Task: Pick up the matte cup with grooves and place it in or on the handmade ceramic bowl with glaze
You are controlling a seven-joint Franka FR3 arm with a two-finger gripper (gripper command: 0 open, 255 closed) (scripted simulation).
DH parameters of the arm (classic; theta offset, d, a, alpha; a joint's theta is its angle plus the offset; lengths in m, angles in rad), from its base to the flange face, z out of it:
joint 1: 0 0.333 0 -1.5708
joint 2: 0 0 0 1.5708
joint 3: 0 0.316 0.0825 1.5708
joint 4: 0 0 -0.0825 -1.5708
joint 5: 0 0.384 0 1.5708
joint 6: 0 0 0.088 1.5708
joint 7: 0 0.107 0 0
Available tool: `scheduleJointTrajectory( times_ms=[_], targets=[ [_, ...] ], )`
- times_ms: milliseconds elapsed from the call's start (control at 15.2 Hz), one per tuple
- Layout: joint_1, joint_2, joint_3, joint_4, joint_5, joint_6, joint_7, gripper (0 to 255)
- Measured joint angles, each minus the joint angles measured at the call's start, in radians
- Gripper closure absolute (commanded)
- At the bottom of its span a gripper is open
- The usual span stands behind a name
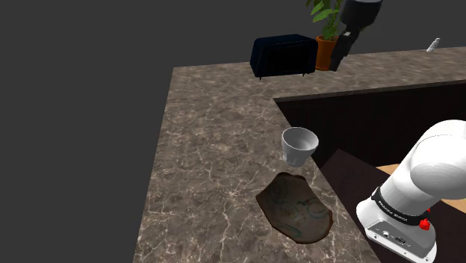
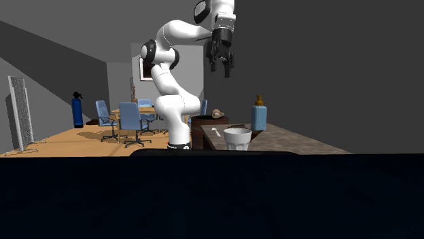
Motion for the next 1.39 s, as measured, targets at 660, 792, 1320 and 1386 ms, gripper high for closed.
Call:
scheduleJointTrajectory(
  times_ms=[660,792,1320,1386],
  targets=[
    [0.041,0.003,0.145,-0.189,0.071,0.142,0.172,0],
    [0.050,0.008,0.173,-0.232,0.085,0.179,0.205,0],
    [0.087,0.149,0.344,-0.314,0.153,0.351,0.394,0],
    [0.088,0.179,0.369,-0.332,0.159,0.391,0.421,0]
  ],
)
